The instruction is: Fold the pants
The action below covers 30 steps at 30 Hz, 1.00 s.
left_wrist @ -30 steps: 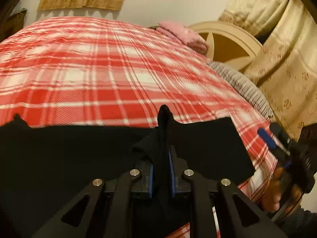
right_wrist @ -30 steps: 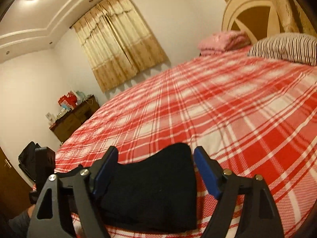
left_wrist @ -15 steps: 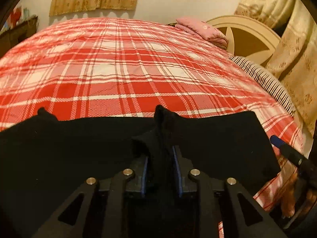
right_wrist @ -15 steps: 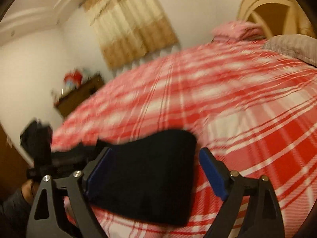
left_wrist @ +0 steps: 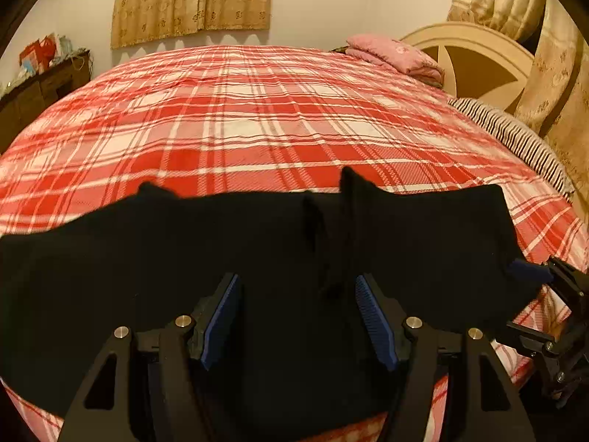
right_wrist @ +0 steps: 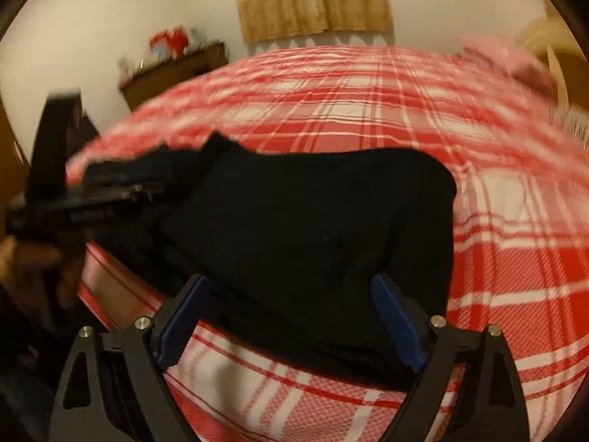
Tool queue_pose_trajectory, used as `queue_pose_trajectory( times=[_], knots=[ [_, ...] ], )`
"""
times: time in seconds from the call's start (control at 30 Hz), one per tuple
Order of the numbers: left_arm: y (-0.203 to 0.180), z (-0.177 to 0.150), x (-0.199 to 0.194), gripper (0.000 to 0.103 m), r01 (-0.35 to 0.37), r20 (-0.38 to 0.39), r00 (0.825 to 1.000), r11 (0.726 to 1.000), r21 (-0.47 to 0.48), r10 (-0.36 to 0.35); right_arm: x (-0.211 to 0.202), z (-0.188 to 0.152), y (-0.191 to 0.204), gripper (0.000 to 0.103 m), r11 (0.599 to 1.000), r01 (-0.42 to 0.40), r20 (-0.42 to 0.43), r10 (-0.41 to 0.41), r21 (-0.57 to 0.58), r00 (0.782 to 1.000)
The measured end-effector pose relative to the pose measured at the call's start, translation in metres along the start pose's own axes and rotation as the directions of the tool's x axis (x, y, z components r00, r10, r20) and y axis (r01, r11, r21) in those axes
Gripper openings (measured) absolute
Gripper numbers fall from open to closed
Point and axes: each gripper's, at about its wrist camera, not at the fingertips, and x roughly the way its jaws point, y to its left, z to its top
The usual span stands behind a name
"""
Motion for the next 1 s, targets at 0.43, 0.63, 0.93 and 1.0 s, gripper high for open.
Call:
queue_pose_trajectory(
  times=[0.43,0.63,0.93,1.0],
  knots=[
    [0.076,-0.013,-0.039,0.066,-0.121,0.044,0.991,0.985,-0.124,0.128,0.015,0.03,0.072,0.062,0.982,0.0,0.056,0.011,-0.191,0.998],
    [0.094,-0.021,-0.04,0.066,-0.127,0.034,0.99,0.978,-0.168,0.134,0.059,0.03,0.096,0.044,0.959,0.06,-0.008,-0.065,-0.278,0.998],
    [0.11,-0.026,-0.048,0.067,-0.146,0.039,0.987,0.97,-0.193,0.156,0.028,0.031,0.099,0.009,0.964,-0.013,0.036,0.023,-0.267,0.999],
    [0.112,-0.027,-0.05,0.067,-0.152,0.041,0.986,0.969,-0.193,0.163,0.038,0.027,0.104,0.009,0.957,-0.006,0.016,0.011,-0.291,1.0]
  ],
)
